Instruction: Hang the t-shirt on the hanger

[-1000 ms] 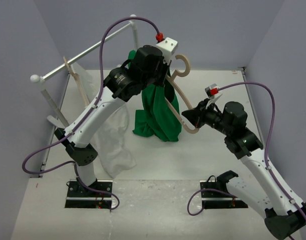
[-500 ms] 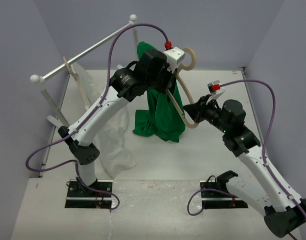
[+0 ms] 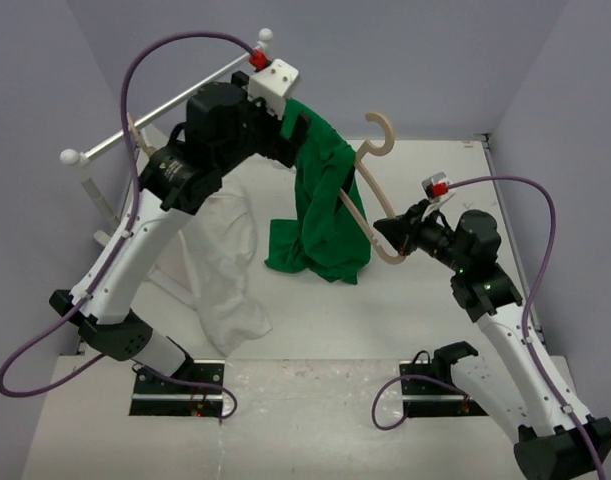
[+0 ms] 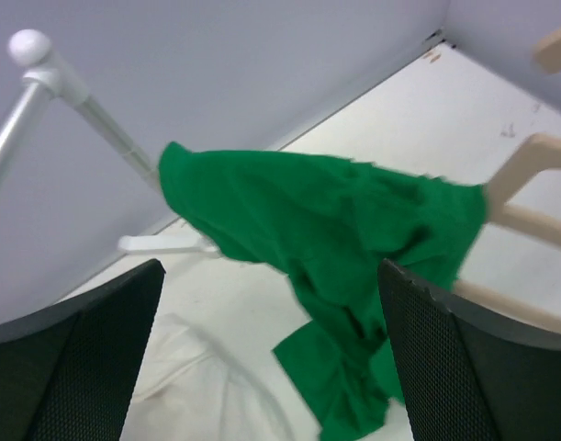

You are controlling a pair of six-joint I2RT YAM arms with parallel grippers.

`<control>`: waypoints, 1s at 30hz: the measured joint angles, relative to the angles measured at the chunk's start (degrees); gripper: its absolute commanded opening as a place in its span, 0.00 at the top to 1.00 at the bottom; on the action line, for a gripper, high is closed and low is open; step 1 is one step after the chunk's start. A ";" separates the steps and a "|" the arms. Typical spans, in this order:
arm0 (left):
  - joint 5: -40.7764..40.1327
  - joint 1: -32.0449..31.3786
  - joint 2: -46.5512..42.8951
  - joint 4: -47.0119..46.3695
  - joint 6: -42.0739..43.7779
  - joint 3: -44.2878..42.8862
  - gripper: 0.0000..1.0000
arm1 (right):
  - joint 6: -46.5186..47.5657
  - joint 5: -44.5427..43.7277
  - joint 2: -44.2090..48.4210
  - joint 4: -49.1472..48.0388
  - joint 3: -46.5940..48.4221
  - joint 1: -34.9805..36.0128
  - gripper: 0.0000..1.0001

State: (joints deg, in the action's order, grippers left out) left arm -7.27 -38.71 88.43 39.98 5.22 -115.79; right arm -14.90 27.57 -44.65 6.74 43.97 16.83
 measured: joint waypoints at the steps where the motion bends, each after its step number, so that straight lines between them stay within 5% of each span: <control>1: 4.68 3.05 -2.03 -1.80 1.87 2.82 0.01 | 1.39 2.49 0.57 -0.01 -0.35 -1.48 1.00; 5: 21.18 12.48 -4.70 -3.80 11.17 7.11 0.04 | 7.63 13.04 2.03 0.34 -0.77 -7.41 1.00; 14: 49.75 12.06 -4.41 5.90 31.09 7.17 0.05 | 29.00 32.49 -5.08 16.96 10.49 -14.19 1.00; 22: 60.37 12.06 -9.46 15.59 39.61 9.52 0.35 | 49.81 38.65 -12.46 37.04 26.16 -14.65 1.00; 30: 60.96 10.85 -11.08 15.61 37.69 10.52 0.29 | 62.99 40.58 -16.31 49.64 31.22 -14.61 1.00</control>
State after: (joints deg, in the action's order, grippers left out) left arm 53.68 -27.86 77.35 55.58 42.91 -105.27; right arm 48.09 68.14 -60.96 56.38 75.19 2.22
